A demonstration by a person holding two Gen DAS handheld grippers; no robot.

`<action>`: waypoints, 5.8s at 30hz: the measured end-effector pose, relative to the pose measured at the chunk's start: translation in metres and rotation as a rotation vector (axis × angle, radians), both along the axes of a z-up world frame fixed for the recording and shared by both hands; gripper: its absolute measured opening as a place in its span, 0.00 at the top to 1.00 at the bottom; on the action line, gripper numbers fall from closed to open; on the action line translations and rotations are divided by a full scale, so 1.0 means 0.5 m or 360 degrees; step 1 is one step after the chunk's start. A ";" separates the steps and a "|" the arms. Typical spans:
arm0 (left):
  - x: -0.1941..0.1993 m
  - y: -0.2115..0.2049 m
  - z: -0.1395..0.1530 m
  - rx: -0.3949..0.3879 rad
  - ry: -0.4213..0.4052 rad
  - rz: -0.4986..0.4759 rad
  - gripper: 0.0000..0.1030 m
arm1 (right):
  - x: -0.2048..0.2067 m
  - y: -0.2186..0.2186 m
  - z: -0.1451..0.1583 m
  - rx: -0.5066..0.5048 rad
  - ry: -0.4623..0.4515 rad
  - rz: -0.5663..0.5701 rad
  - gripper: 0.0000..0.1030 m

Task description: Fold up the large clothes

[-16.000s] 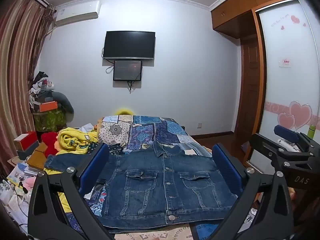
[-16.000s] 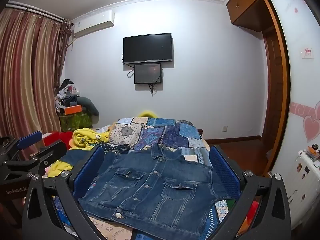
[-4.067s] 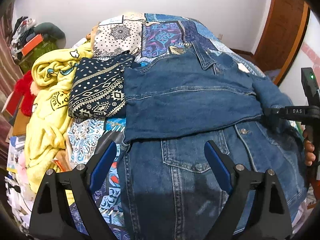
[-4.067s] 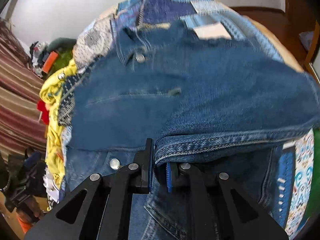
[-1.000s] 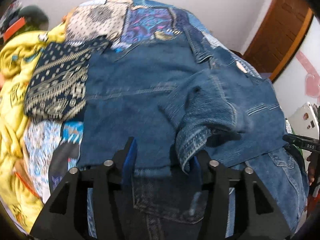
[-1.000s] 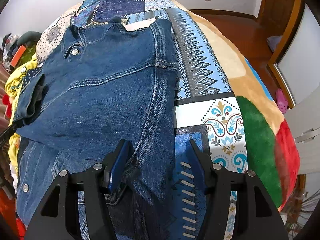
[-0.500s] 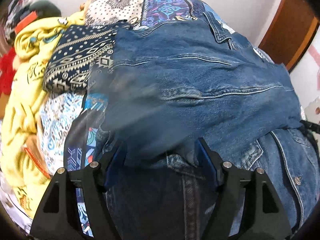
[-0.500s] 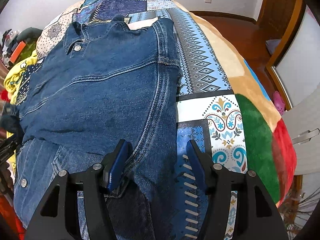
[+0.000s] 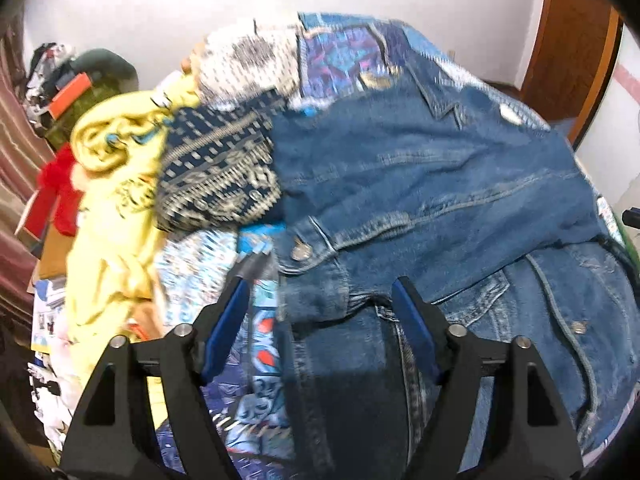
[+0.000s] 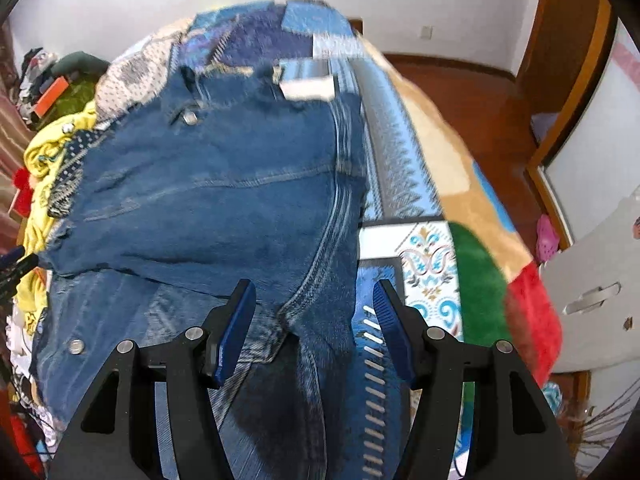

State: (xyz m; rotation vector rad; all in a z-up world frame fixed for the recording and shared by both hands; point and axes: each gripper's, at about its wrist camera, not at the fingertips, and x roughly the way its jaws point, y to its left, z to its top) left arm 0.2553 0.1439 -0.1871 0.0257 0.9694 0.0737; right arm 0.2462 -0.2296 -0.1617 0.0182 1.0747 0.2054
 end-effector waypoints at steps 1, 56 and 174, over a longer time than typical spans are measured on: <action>-0.013 0.006 0.014 -0.0014 -0.0029 0.0012 0.21 | -0.005 -0.001 0.008 0.0004 -0.0018 -0.0001 0.44; -0.107 0.055 0.048 -0.0698 -0.0123 0.0084 0.85 | -0.138 0.027 0.016 0.0578 -0.0103 0.0073 0.89; 0.147 0.102 -0.129 -0.0375 0.0101 0.0161 0.13 | 0.148 0.239 -0.081 -0.0184 -0.0070 0.0469 0.16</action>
